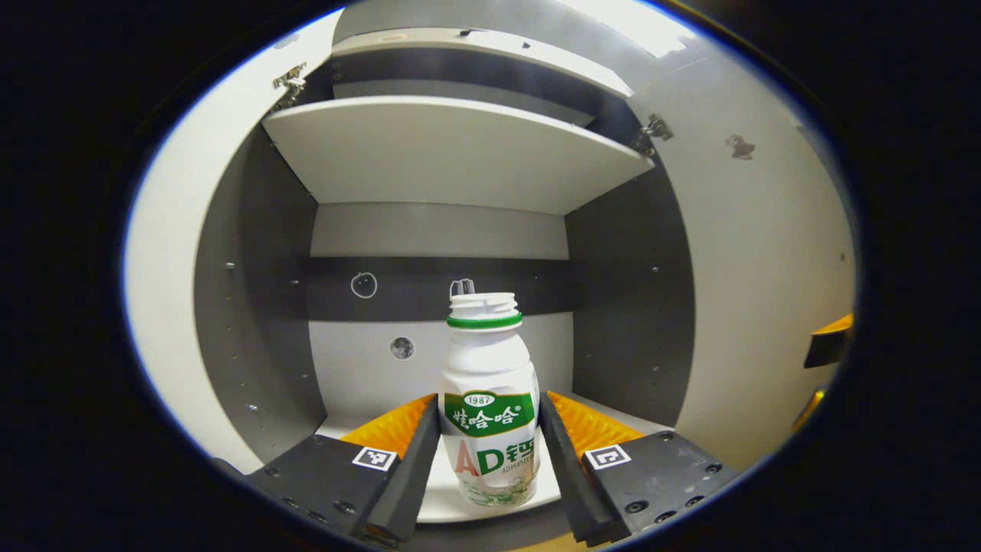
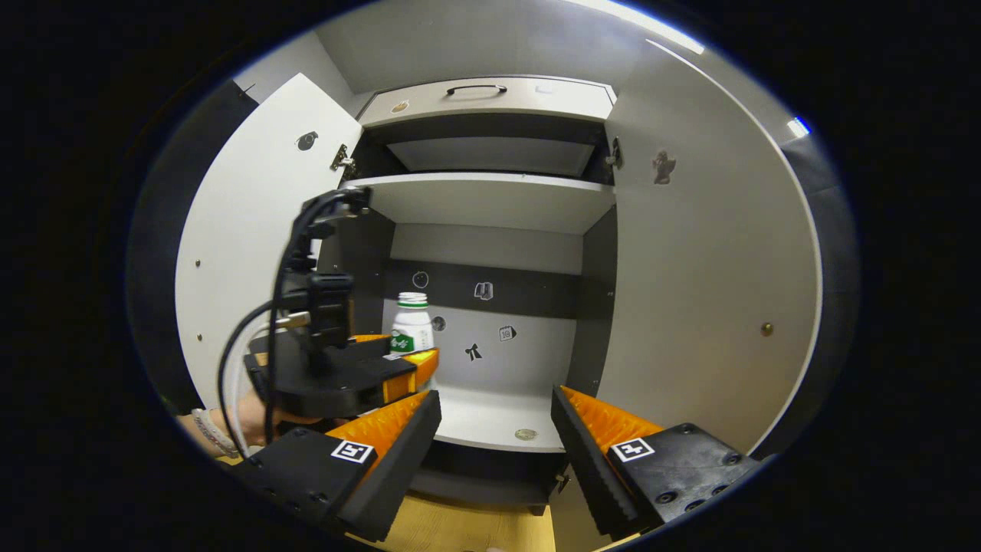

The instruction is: Grasp the bottle in the cabinet with the left hand and place it on the coaster, then close the right door with the right hand and the left door with the left hand.

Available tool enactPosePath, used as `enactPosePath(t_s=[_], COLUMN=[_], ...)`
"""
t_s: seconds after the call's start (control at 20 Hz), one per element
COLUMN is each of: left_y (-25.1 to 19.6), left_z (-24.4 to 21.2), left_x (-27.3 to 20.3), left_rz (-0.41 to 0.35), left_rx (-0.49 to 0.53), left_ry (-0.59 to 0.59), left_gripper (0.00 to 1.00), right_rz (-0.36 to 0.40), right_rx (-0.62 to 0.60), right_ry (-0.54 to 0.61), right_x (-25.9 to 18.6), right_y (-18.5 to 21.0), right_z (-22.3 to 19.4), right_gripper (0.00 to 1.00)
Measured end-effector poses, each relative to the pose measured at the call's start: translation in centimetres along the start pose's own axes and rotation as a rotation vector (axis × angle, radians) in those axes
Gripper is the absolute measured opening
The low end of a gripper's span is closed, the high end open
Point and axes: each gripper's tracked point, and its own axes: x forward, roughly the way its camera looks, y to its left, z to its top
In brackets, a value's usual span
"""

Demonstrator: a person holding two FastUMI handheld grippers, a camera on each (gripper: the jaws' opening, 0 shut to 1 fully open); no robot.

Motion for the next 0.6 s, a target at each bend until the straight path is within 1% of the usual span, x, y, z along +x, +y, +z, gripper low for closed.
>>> enactPosePath(t_s=[0.2,0.35,0.6], left_y=[-0.4,-0.3,-0.3], left_z=[-1.2,-1.0,-0.9], left_x=[0.8,0.7,0.4], left_rz=[-0.035,-0.073,-0.154], left_rx=[-0.030,-0.033,-0.070], left_ry=[0.016,0.037,0.103], left_gripper=[0.74,0.75,0.75], right_rz=[-0.064,-0.103,-0.085], right_rx=[-0.005,-0.036,-0.059], right_ry=[0.010,0.008,0.052], right_x=[-1.9,-3.2,-5.6], right_y=[-0.3,-0.1,0.9], right_z=[-0.8,-1.8,-4.7], right_gripper=[0.96,0.96,0.96])
